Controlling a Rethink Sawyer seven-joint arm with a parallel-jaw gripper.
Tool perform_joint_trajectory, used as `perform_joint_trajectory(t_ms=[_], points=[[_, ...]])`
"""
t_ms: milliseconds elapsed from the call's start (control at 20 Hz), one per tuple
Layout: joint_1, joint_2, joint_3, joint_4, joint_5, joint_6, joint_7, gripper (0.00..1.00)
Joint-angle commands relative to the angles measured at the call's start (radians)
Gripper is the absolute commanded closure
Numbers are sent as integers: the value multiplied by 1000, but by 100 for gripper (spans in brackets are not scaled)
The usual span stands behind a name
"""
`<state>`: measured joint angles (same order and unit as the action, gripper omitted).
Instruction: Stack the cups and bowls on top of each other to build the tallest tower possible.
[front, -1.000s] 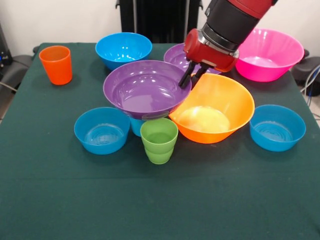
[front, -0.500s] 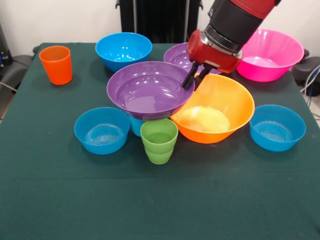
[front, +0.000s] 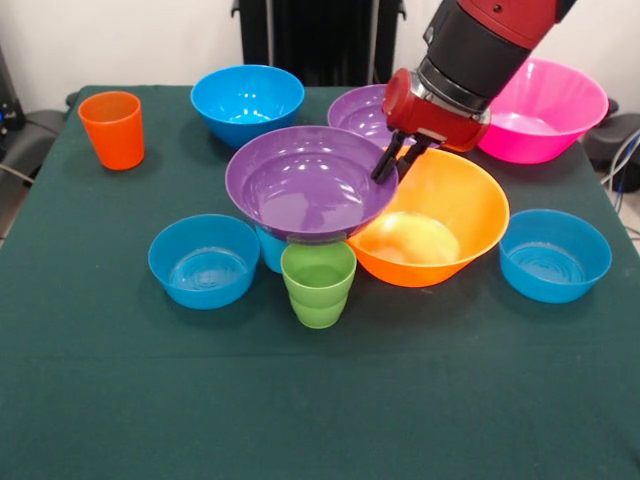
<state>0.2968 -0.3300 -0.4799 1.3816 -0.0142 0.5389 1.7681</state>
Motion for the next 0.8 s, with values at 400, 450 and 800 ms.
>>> perform_joint_trajectory(t_ms=[400,450,800], points=[[19,28,64,-55,33,38,189,100],[20,27,64,-54,33,34,190,100],[19,27,64,-57,29,35,180,100]])
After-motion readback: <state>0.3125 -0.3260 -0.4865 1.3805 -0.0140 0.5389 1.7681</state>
